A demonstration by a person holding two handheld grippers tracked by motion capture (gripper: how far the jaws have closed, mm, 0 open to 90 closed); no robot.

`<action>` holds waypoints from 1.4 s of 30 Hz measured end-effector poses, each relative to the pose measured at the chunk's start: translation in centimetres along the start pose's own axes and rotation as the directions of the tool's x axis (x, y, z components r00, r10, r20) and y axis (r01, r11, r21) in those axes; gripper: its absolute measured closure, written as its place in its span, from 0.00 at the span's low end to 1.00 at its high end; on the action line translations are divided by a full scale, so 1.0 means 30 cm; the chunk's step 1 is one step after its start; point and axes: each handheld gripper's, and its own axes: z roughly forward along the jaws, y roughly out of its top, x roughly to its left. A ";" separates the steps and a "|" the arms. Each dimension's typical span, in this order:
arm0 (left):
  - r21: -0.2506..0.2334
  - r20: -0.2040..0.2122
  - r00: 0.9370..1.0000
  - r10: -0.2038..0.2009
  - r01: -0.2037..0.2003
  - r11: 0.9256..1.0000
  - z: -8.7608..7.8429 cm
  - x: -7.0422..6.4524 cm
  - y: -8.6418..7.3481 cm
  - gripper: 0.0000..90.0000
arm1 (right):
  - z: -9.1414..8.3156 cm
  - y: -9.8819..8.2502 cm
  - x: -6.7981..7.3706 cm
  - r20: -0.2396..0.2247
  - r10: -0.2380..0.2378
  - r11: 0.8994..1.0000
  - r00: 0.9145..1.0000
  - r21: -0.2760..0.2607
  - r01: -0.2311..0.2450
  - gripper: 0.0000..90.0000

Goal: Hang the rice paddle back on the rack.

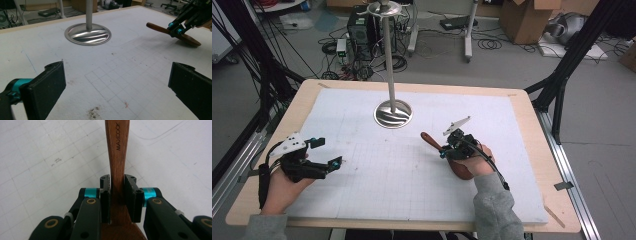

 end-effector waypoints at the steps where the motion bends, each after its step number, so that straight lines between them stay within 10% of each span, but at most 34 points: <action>1: 0.000 0.000 1.000 0.000 0.000 1.000 0.001 -0.001 0.000 0.02 | -0.005 0.000 0.000 -0.001 0.001 1.000 1.000 -0.007 -0.001 0.85; 21: -0.002 0.001 1.000 0.003 -0.003 1.000 0.001 -0.003 0.003 0.02 | -0.087 -0.017 -0.030 -0.073 0.023 0.980 0.997 -0.195 -0.037 0.85; 36: -0.002 0.001 1.000 0.001 -0.001 1.000 0.002 -0.003 0.003 0.02 | -0.158 -0.017 -0.022 -0.035 -0.046 0.927 0.998 -0.373 0.029 0.85; 42: 0.002 0.004 1.000 0.001 -0.001 1.000 0.005 -0.003 0.001 0.02 | -0.166 -0.020 -0.024 -0.029 -0.036 0.921 0.999 -0.388 0.022 0.86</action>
